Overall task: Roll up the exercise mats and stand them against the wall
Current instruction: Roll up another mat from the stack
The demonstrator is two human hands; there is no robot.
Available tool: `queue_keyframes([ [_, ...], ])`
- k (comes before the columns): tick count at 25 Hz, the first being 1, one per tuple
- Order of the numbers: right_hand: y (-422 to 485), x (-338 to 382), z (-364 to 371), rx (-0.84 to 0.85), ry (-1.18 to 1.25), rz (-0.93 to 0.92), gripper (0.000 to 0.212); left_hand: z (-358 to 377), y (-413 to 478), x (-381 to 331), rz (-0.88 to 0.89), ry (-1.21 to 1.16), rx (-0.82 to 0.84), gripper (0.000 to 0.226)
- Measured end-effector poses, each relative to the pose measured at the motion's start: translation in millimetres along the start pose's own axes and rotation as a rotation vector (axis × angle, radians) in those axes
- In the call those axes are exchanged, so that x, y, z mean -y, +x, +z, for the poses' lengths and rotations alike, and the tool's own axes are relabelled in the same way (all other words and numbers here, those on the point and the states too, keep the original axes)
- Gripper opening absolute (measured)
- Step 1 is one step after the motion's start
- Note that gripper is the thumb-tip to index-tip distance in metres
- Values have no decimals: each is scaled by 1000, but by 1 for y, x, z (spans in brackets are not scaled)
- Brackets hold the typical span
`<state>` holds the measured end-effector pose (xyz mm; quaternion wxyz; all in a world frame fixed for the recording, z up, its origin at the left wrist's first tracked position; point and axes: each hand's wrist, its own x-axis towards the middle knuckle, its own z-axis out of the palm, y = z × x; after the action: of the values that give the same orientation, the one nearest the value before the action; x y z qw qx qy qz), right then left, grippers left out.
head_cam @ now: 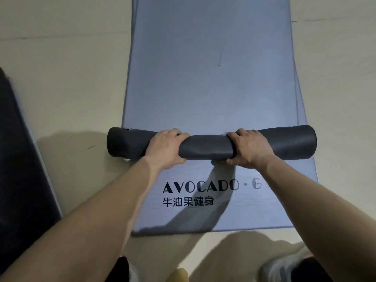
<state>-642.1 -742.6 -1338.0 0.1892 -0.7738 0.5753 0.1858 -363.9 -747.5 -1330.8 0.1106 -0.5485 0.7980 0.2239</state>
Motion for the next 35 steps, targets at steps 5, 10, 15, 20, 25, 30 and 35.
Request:
queue_keyframes([
  [5,-38,7,1,270,169,24,78,-16,-2,-12,-25,-137,543,48],
  [10,-61,0,13,284,270,103,92,-26,13,-14,-39,-340,733,51],
  [15,-86,15,43,-253,112,197,88,-14,2,-6,-155,-251,173,46],
  [20,-28,-14,-8,-122,180,171,69,30,-30,-28,-123,91,-246,97],
  [25,-54,1,29,-295,-11,148,107,-15,33,6,-26,-28,77,119],
  [30,-7,-20,12,-224,-229,100,103,0,23,5,88,335,-86,116],
  [35,-28,-13,-16,71,-112,28,99,-30,11,-10,23,182,184,108],
])
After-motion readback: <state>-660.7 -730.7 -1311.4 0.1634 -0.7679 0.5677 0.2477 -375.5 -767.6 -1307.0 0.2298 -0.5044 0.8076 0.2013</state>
